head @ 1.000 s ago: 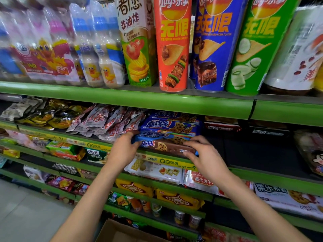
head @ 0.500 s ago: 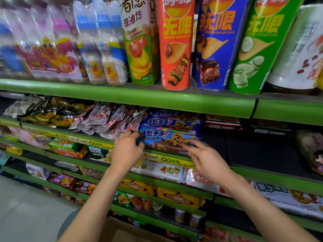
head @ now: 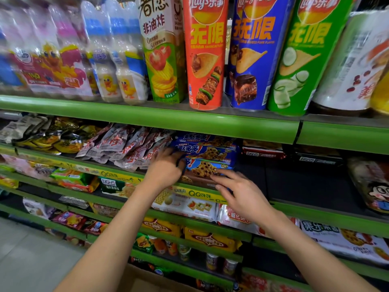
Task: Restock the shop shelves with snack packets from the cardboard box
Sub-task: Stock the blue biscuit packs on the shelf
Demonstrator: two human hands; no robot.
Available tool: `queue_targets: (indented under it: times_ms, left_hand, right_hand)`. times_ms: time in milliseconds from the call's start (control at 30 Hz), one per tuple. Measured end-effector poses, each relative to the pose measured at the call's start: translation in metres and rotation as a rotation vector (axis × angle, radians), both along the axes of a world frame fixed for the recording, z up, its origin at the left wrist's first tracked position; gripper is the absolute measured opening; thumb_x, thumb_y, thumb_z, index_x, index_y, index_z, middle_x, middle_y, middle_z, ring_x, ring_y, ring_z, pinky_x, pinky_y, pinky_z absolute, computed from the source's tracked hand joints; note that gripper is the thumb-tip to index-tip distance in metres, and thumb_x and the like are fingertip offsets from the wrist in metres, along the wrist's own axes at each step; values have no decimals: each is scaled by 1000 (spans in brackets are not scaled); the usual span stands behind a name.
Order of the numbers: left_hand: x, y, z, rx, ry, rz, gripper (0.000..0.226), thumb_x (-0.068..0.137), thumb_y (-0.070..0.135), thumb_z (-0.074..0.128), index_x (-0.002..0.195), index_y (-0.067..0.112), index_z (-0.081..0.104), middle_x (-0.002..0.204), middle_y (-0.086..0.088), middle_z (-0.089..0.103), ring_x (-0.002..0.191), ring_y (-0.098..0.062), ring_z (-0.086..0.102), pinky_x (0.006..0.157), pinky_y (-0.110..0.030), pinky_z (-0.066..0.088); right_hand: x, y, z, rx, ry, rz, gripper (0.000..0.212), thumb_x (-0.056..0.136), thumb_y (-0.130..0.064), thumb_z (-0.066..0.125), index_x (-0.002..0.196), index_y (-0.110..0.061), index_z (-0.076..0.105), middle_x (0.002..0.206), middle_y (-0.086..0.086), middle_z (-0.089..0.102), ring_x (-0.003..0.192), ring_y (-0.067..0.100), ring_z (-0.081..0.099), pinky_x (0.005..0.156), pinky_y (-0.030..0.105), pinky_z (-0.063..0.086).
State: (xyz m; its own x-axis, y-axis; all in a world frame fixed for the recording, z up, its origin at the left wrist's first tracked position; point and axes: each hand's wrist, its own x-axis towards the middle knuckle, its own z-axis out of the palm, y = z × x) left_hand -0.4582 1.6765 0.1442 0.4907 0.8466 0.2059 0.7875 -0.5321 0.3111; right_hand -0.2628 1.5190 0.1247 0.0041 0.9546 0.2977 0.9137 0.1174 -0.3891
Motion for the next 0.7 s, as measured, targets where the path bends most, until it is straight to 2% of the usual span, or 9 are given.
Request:
queue_targets:
  times_ms: [67, 133, 200, 267, 367, 467, 533, 600, 700]
  left_hand:
    - [3, 0, -9, 27, 115, -20, 53, 101, 44, 26, 146, 27, 48, 154, -6, 44, 144, -26, 36, 117, -45, 28]
    - [3, -1, -16, 74, 151, -8, 51, 104, 44, 25, 149, 28, 43, 158, -5, 40, 148, -26, 32, 118, -45, 24]
    - [4, -3, -20, 100, 144, 6, 48, 106, 42, 31, 150, 29, 42, 159, -4, 38, 149, -26, 30, 119, -45, 23]
    - [5, -3, -16, 73, 124, 0, 47, 106, 42, 32, 151, 29, 41, 161, -3, 36, 150, -24, 27, 121, -43, 21]
    - [1, -13, -1, -25, -45, -85, 42, 106, 35, 40, 143, 21, 53, 152, -7, 47, 143, -24, 38, 118, -38, 24]
    - [-19, -41, 0, -63, -269, -122, 32, 102, 23, 52, 128, 8, 65, 128, -14, 63, 123, -29, 53, 101, -32, 37]
    - [-38, -64, -10, -88, -324, -77, 32, 100, 20, 56, 128, 7, 65, 130, -13, 62, 127, -27, 50, 104, -32, 36]
    - [-63, -85, -27, -88, -369, -4, 29, 98, 16, 59, 124, 8, 67, 130, -9, 63, 127, -25, 50, 106, -32, 35]
    - [-107, -122, -70, -133, -457, 181, 22, 95, 20, 57, 111, 13, 72, 116, 1, 66, 116, -18, 51, 96, -25, 34]
  right_hand:
    - [3, -1, 2, 63, -29, -107, 37, 102, -38, 47, 133, -27, 63, 145, -1, 54, 129, 27, 45, 106, 51, 43]
    - [4, 5, 6, 66, -59, -156, 47, 102, -43, 39, 143, -26, 54, 156, 1, 41, 142, 27, 31, 116, 50, 28]
    - [5, 13, 9, -51, -65, -129, 52, 107, -44, 29, 155, -26, 35, 166, 2, 21, 152, 22, 15, 123, 42, 10]
    - [5, 19, 9, -179, -51, -119, 54, 107, -44, 22, 158, -26, 25, 168, 1, 12, 154, 18, 8, 124, 39, 5]
    - [-1, 13, 10, -110, -12, -175, 51, 107, -40, 30, 154, -21, 36, 166, 5, 20, 154, 21, 12, 124, 40, 6]
    - [-21, -2, 9, 73, -19, -133, 42, 103, -24, 51, 141, -8, 55, 155, 18, 40, 147, 35, 31, 121, 46, 19]
    - [-44, -12, 6, 136, -24, -37, 39, 97, -17, 60, 134, -5, 61, 147, 20, 50, 139, 38, 42, 116, 48, 31]
    - [-69, -22, -1, 133, -6, 98, 36, 94, -17, 59, 129, -7, 65, 143, 15, 54, 134, 34, 45, 112, 45, 36]
    - [-100, -33, -24, 31, 90, 250, 33, 93, -21, 56, 122, -10, 67, 136, 10, 58, 126, 29, 50, 107, 41, 39]
